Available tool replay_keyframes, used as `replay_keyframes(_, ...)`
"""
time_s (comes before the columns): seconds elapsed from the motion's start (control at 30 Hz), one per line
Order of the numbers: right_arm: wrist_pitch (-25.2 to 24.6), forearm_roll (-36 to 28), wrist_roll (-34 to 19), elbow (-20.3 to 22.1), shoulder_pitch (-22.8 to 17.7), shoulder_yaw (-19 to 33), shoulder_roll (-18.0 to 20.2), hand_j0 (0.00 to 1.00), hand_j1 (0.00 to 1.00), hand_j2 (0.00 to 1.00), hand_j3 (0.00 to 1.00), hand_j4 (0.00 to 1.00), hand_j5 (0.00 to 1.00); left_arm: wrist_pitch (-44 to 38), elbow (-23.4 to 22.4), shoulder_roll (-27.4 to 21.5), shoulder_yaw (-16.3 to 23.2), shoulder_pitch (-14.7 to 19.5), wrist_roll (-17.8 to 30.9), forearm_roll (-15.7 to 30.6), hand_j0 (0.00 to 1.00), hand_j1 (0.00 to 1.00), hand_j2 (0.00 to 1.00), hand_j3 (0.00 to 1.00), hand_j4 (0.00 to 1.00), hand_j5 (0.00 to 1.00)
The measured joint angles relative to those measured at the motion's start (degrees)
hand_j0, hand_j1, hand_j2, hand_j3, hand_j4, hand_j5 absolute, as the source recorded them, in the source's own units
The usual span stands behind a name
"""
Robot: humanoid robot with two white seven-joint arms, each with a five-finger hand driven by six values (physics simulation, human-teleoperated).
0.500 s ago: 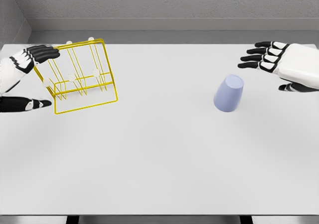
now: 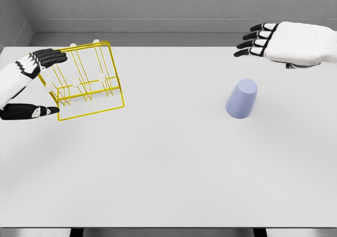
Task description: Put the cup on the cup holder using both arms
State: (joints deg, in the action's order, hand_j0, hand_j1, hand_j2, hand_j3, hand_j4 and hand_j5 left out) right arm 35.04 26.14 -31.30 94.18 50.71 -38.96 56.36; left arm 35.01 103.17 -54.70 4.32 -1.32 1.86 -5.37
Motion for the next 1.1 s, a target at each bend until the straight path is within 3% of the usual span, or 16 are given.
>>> replay_keyframes(0.1, 0.1, 2.3, -2.3, -6.2, 2.0, -5.1, -4.7, 0.99, 0.99, 0.99, 0.99, 0.99, 0.99, 0.0, 0.0, 0.2, -0.3, -0.1, 0.0, 0.1, 1.00, 1.00, 1.00, 1.00, 1.00, 1.00)
replay_keyframes(0.23, 0.1, 3.4, -3.4, -10.4, 2.4, -9.2, -6.8, 0.99, 0.99, 0.99, 0.99, 0.99, 0.99, 0.0, 0.0, 2.5, 0.1, -0.1, -0.1, 0.1, 1.00, 1.00, 1.00, 1.00, 1.00, 1.00)
replay_keyframes(0.43, 0.1, 3.8, -3.7, -10.8, 2.8, -10.7, -7.3, 0.99, 0.99, 0.99, 0.99, 0.99, 0.99, 0.0, 0.0, 8.7, 3.1, -0.1, -0.3, 0.2, 1.00, 1.00, 1.00, 1.00, 1.00, 1.00)
replay_keyframes(0.6, 0.1, 3.8, -3.7, -9.4, 2.7, -12.6, -7.5, 0.99, 0.99, 0.99, 0.99, 0.99, 0.99, 0.0, 0.0, 9.8, 8.8, 0.8, -0.4, 2.8, 1.00, 1.00, 1.00, 1.00, 1.00, 1.00)
replay_keyframes(0.83, 0.1, 5.1, -3.7, -12.5, 2.7, -14.7, -9.4, 0.99, 0.99, 0.99, 0.99, 0.99, 0.99, 0.0, 0.0, 9.4, 19.9, 9.1, 0.2, 9.0, 1.00, 1.00, 1.00, 1.00, 1.00, 1.00)
replay_keyframes(1.1, 0.1, 5.7, -3.7, -14.3, 2.7, -14.9, -10.3, 0.97, 0.97, 0.97, 0.97, 0.97, 0.97, 0.0, 0.0, 9.9, 28.0, 10.7, 9.6, 19.5, 1.00, 1.00, 1.00, 1.00, 1.00, 1.00)
